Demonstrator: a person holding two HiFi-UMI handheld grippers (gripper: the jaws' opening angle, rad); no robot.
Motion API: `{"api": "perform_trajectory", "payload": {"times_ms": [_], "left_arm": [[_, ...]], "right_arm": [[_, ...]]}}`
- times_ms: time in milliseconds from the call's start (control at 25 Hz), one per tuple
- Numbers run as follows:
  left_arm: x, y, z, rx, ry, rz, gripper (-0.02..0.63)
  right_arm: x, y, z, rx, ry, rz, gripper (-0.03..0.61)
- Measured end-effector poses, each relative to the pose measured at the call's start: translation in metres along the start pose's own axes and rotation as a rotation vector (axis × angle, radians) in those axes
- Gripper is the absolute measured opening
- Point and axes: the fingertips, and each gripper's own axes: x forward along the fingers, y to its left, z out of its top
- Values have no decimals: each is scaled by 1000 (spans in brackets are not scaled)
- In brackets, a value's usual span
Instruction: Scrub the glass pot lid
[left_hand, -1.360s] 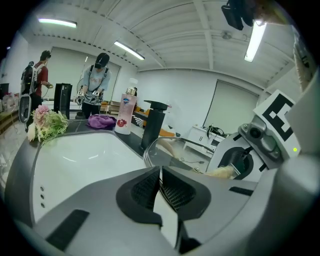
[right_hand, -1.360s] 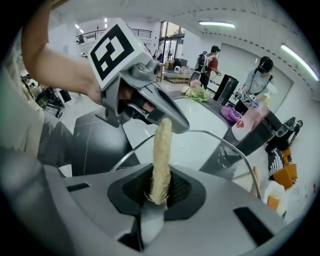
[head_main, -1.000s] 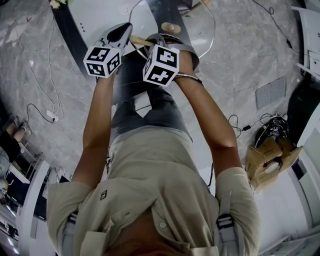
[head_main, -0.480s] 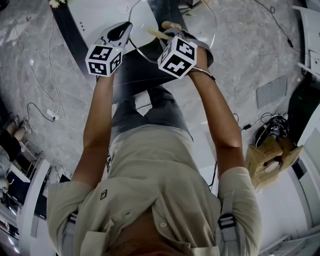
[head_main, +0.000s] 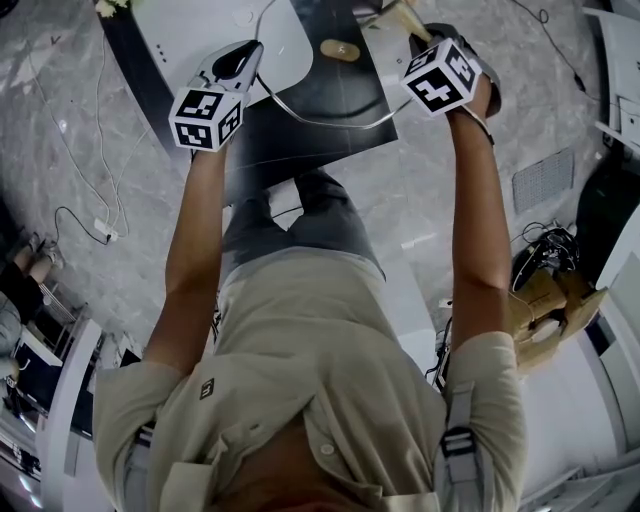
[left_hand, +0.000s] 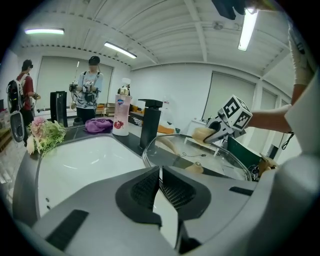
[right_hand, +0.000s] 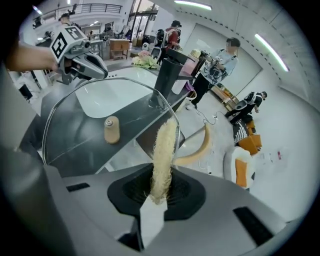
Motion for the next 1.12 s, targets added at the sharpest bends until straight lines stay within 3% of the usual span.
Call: {"api": "perform_trajectory", "payload": {"times_ms": [400, 640, 800, 1000, 1120], "left_arm": [[-3, 4, 0, -8, -1, 1, 29], [-1, 4, 2, -16, -10, 8, 29], [0, 4, 1, -43, -25, 8, 29], [-1, 4, -2, -42, -16, 9, 29], [-1, 2, -4, -42, -11, 4, 29]], "right_arm": [[-2, 11, 3, -51, 3, -8, 52], [-5, 42, 4, -150, 20, 23, 52], [-11, 104, 27, -232, -15, 123, 52], [-40, 213, 79, -366, -159, 337, 52], [-50, 249, 85, -438, -184, 400, 52]]}}
